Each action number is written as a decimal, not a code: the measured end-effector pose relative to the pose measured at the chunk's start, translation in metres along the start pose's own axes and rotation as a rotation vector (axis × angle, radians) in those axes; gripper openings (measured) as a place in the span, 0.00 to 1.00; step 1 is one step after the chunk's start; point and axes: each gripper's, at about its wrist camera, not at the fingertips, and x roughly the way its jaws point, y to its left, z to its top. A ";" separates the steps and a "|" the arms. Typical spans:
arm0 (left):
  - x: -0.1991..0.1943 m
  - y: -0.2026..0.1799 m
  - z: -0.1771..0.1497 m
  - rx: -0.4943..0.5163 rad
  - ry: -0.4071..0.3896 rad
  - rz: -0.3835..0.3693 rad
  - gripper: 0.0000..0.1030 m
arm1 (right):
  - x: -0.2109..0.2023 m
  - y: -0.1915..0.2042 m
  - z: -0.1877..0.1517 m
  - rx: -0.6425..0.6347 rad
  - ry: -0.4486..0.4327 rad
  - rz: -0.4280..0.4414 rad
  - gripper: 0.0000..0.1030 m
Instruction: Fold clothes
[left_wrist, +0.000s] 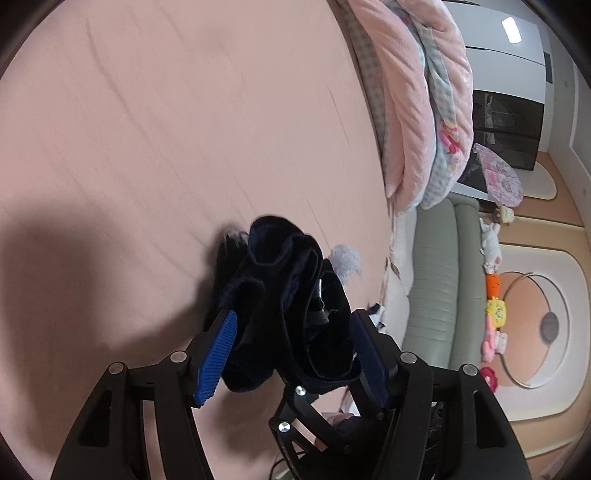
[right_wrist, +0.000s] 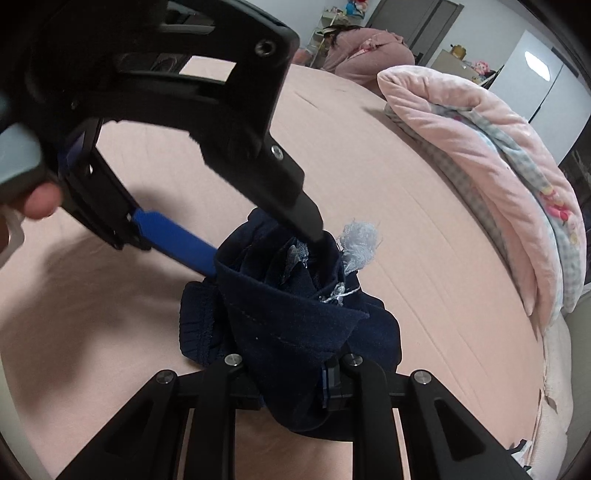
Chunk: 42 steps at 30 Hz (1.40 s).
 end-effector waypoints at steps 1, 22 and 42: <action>0.002 -0.001 0.000 0.007 0.005 0.008 0.60 | 0.000 0.001 0.000 -0.002 0.001 0.000 0.18; 0.021 0.003 0.001 0.062 -0.006 0.155 0.57 | -0.027 -0.008 -0.002 -0.032 0.036 0.113 0.43; 0.011 0.014 -0.006 0.070 -0.035 0.096 0.57 | -0.019 -0.148 -0.042 0.627 0.086 0.385 0.58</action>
